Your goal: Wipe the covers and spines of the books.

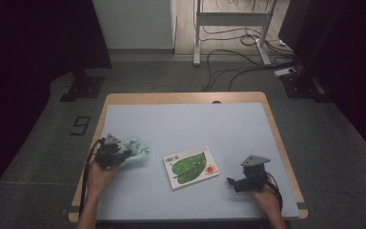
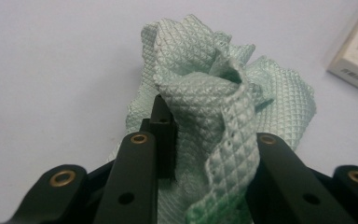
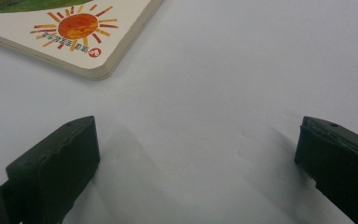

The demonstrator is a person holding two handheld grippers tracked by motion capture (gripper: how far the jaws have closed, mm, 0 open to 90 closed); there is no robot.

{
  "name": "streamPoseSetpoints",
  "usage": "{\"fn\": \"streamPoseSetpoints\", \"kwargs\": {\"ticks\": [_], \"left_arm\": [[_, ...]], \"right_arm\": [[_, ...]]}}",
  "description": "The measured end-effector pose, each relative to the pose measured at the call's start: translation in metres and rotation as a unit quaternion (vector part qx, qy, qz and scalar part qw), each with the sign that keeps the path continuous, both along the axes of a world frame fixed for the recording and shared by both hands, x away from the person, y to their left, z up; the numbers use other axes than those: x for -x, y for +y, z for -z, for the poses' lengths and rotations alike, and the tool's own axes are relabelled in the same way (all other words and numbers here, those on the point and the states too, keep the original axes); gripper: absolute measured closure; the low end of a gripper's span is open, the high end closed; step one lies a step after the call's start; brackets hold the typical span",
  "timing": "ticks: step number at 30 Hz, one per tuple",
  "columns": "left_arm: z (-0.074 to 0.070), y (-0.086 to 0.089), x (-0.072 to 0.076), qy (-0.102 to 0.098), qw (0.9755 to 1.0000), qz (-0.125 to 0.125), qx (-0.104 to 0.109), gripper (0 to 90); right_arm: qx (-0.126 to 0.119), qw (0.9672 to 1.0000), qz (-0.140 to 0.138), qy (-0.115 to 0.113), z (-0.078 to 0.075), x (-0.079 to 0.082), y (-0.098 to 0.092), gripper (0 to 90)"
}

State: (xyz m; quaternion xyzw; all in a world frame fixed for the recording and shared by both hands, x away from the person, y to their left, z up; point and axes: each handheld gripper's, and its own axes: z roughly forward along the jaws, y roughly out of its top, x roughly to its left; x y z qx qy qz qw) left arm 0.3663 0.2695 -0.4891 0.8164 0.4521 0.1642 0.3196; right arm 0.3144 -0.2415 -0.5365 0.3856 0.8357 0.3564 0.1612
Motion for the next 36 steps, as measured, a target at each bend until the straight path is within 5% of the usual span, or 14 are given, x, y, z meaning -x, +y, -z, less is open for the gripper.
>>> {"fn": "streamPoseSetpoints", "kwargs": {"ticks": [15, 25, 28, 36], "left_arm": [[0.025, -0.004, -0.005, 0.007, 1.0, -0.004, 0.004, 66.4], [0.002, -0.006, 0.009, -0.01, 0.9999, -0.006, 0.011, 24.4], [-0.006, -0.009, 0.014, -0.015, 0.9997, 0.007, 0.018, 15.7], [-0.022, -0.048, 0.026, -0.032, 0.9959, 0.084, -0.009, 1.6]], "right_arm": [[0.0, 1.0, 0.0, 0.0, 0.0, 0.0, 0.0, 0.0], [0.0, 1.0, 0.0, 0.0, 0.0, 0.0, 0.0, 0.0], [0.0, 1.0, 0.0, 0.0, 0.0, 0.0, 0.0, 0.0], [0.0, 1.0, 0.0, 0.0, 0.0, 0.0, 0.0, 0.0]]}}
